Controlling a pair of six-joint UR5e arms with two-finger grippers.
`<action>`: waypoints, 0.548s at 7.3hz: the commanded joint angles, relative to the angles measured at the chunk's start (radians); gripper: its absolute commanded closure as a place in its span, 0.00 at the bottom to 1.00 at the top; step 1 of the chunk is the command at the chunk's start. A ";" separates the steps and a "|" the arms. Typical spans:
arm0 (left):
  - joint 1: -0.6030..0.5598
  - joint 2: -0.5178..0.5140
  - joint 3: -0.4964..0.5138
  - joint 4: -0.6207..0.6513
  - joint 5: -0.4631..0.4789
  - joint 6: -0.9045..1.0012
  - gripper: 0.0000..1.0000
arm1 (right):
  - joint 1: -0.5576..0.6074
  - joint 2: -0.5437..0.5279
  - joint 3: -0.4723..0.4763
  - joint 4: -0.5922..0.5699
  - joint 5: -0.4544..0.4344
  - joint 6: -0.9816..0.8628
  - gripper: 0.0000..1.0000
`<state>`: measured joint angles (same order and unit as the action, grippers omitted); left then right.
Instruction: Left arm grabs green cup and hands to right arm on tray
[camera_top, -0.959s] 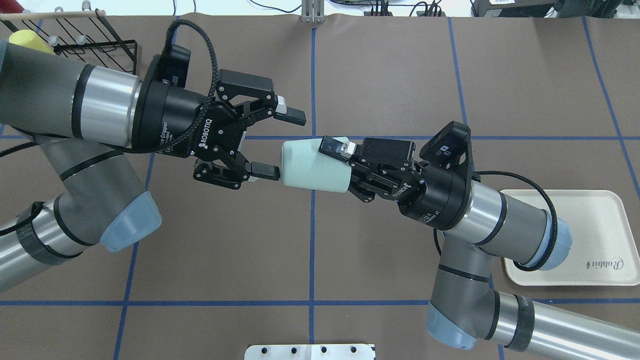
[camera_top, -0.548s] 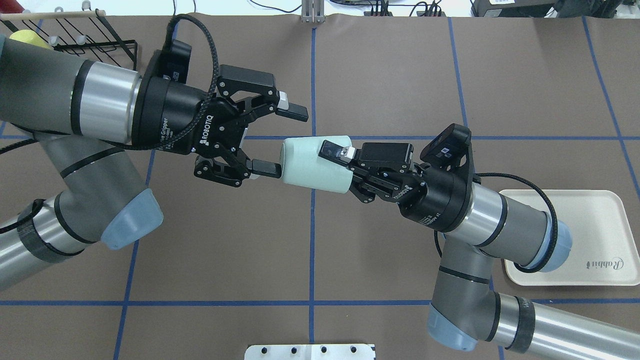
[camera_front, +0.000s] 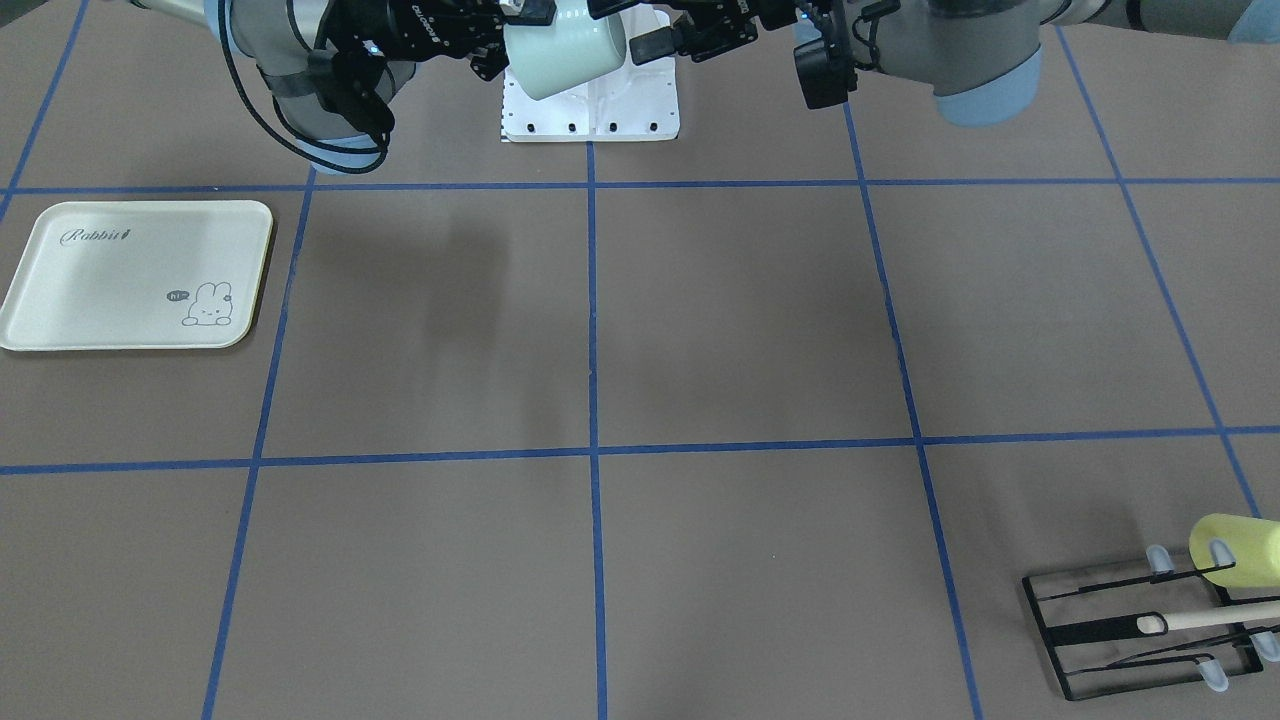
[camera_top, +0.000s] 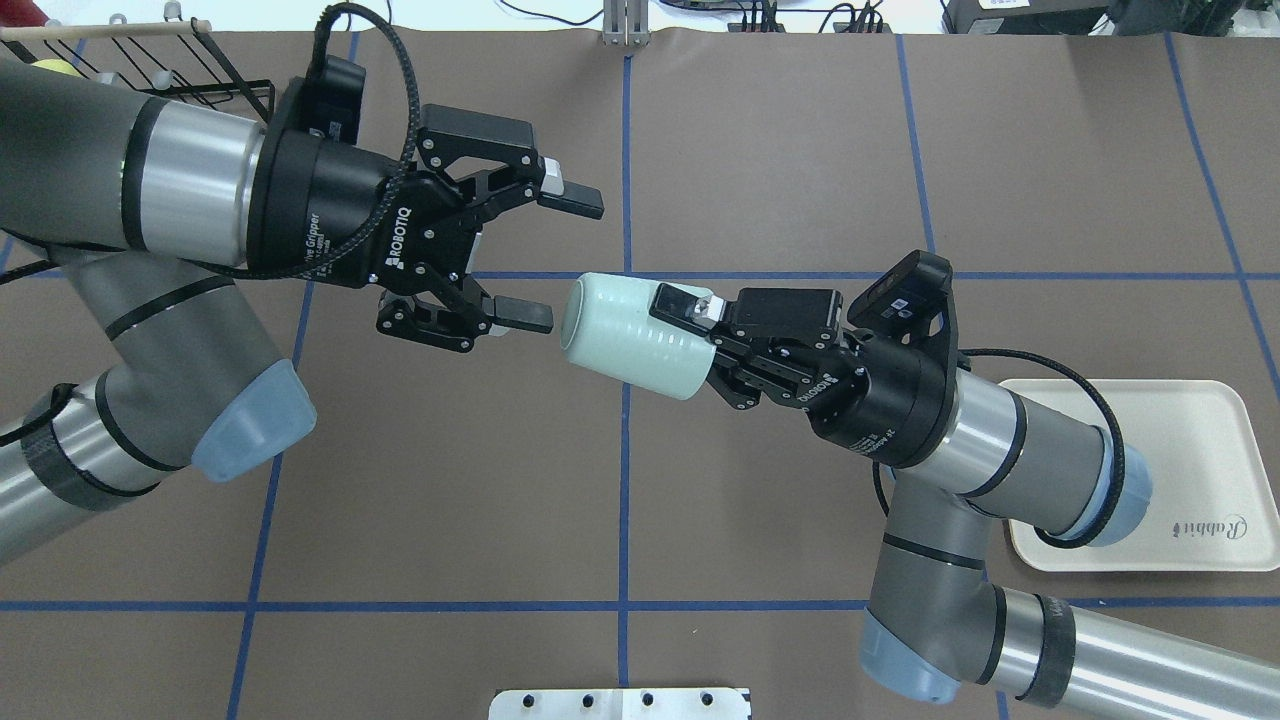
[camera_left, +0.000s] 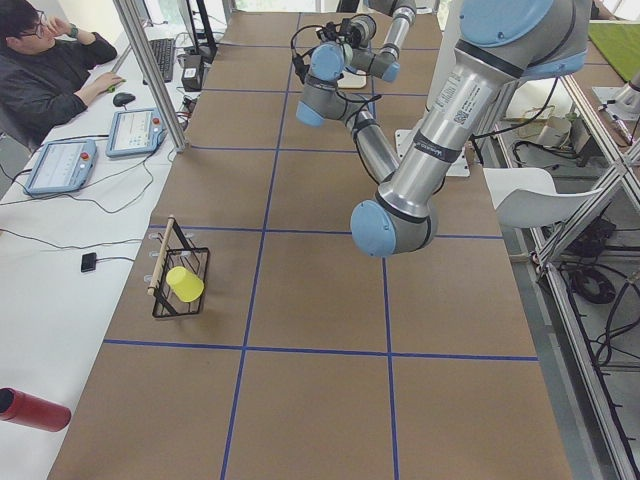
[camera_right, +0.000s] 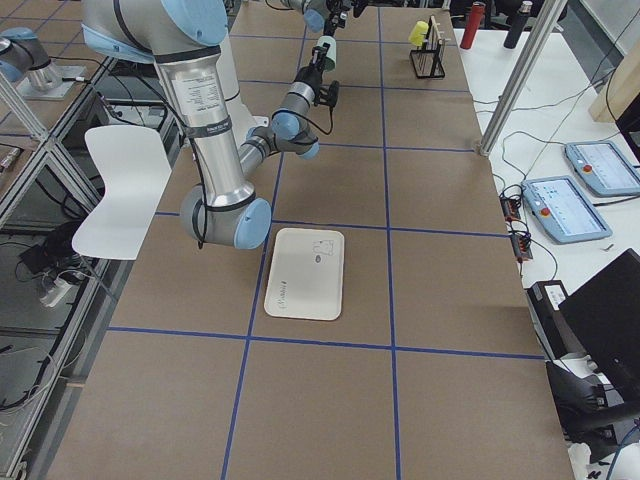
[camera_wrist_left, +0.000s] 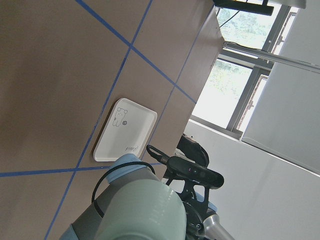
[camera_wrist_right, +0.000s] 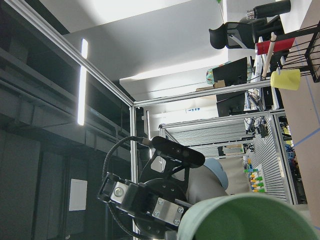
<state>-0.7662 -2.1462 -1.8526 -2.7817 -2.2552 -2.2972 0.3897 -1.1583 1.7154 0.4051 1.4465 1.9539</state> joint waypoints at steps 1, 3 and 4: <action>-0.024 0.006 0.003 0.002 -0.004 0.005 0.00 | 0.005 -0.026 0.004 0.008 0.000 0.002 1.00; -0.054 0.028 0.003 0.008 -0.012 0.025 0.00 | 0.053 -0.076 0.001 -0.011 0.011 -0.001 1.00; -0.076 0.051 0.007 0.016 -0.050 0.103 0.00 | 0.090 -0.089 0.000 -0.067 0.040 -0.001 1.00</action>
<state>-0.8188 -2.1187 -1.8485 -2.7729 -2.2753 -2.2593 0.4406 -1.2251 1.7171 0.3858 1.4616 1.9534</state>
